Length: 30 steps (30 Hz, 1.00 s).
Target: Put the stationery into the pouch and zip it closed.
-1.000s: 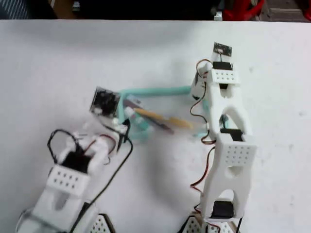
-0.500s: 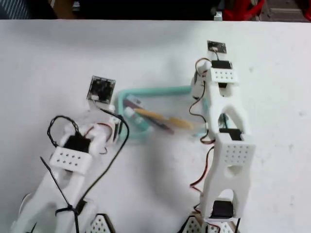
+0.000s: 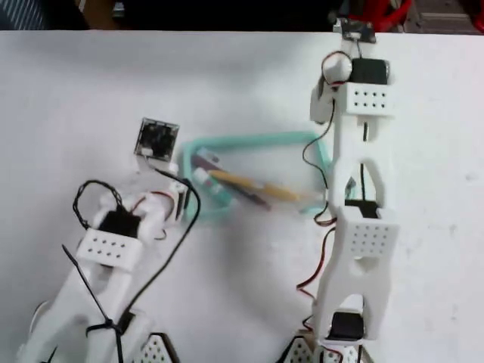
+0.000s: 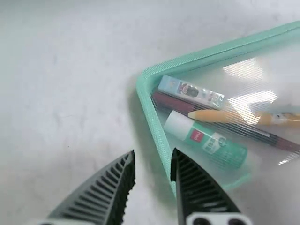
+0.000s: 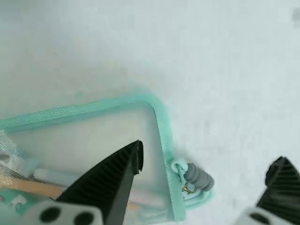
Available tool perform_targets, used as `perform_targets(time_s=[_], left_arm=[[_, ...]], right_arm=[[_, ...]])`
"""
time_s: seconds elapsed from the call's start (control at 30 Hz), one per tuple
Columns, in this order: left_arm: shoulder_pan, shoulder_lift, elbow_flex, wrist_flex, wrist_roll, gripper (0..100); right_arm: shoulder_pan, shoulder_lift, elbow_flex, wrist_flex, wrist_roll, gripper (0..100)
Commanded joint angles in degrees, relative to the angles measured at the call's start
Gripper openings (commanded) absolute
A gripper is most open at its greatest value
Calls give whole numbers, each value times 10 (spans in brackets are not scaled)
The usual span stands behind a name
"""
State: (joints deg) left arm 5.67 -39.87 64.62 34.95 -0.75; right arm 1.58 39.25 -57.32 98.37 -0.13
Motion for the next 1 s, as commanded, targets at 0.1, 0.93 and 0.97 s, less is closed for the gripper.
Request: perform_targets(time_s=[0.1,0.93,0.97], left_arm=[[-6,-2,-33,-9,-1,138],[-97,-460,47,113,-10,138],[-99,-502,57,123,-22,138]], right_arm=[[22,-109,-7,7,86,390],[-55,-822,721,-104,98,74],[-56,-845,735,-104,98,57]])
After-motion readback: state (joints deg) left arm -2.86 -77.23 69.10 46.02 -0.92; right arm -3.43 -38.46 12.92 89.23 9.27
